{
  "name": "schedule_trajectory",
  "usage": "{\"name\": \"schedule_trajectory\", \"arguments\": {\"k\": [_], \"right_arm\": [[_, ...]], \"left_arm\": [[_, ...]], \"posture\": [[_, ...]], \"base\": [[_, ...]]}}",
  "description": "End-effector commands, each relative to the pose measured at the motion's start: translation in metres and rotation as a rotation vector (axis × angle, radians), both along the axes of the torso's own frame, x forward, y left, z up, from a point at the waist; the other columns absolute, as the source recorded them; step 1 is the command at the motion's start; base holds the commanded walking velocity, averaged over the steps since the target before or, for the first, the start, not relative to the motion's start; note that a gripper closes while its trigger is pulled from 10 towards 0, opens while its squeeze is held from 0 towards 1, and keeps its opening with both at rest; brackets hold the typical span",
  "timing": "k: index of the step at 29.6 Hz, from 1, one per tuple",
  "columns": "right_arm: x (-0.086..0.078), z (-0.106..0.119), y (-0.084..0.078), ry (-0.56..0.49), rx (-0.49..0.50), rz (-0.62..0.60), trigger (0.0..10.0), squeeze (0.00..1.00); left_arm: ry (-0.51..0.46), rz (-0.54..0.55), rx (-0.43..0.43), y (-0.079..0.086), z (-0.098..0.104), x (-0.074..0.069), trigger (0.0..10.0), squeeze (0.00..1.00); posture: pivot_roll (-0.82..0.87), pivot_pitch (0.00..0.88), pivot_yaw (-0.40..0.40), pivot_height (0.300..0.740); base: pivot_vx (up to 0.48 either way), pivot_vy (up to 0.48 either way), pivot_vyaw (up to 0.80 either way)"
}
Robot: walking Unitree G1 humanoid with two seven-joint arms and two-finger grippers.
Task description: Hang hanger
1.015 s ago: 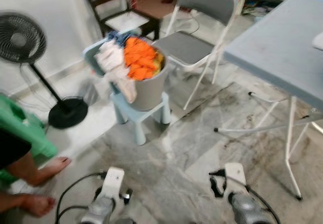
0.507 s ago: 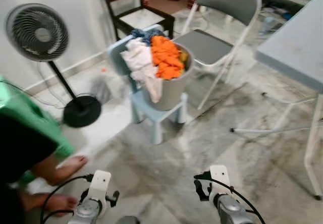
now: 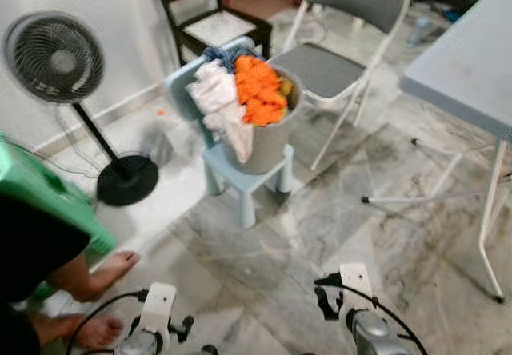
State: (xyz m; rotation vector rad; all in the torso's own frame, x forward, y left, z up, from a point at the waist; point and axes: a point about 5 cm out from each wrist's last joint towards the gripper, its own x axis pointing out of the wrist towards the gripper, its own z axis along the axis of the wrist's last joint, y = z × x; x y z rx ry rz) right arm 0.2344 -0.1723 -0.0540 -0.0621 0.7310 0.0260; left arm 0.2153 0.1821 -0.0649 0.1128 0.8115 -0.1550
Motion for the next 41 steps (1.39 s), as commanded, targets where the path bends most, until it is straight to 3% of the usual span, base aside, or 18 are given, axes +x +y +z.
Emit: {"name": "schedule_trajectory", "arguments": {"k": [1, 8, 17, 23, 30, 41], "right_arm": [[-0.001, -0.001, 0.003, 0.011, 0.001, 0.012, 10.0, 0.00], [-0.002, -0.001, 0.005, 0.009, -0.004, 0.029, 10.0, 0.00], [-0.001, -0.001, 0.007, 0.006, -0.011, 0.046, 10.0, 0.00], [-0.001, -0.001, 0.008, 0.002, -0.011, 0.058, 10.0, 0.00], [-0.002, -0.002, 0.010, 0.003, -0.006, 0.068, 10.0, 0.00], [-0.001, -0.001, 0.012, 0.005, -0.006, 0.077, 10.0, 0.00]], "left_arm": [[0.017, -0.001, 0.000, -0.004, -0.002, -0.001, 10.0, 0.00], [0.003, -0.020, -0.007, -0.017, 0.003, 0.010, 10.0, 0.00], [0.003, -0.036, -0.007, -0.024, 0.002, 0.008, 10.0, 0.00], [0.016, -0.025, 0.007, -0.008, -0.003, -0.004, 10.0, 0.00], [0.042, 0.028, 0.096, 0.019, -0.007, -0.015, 10.0, 0.00], [0.066, 0.049, 0.098, 0.026, -0.008, -0.019, 10.0, 0.00]], "posture": [[0.13, 0.209, -0.002, 0.740], [0.13, 0.210, 0.000, 0.740], [0.13, 0.214, 0.002, 0.740], [0.14, 0.214, 0.001, 0.740], [0.14, 0.215, 0.002, 0.740], [0.15, 0.216, 0.005, 0.740]], "base": [[0.405, 0.000, 0.00], [0.404, 0.000, 0.00], [0.405, 0.000, 0.00], [0.349, 0.000, 0.31], [0.041, 0.000, 0.62], [0.000, 0.000, 0.72]]}}
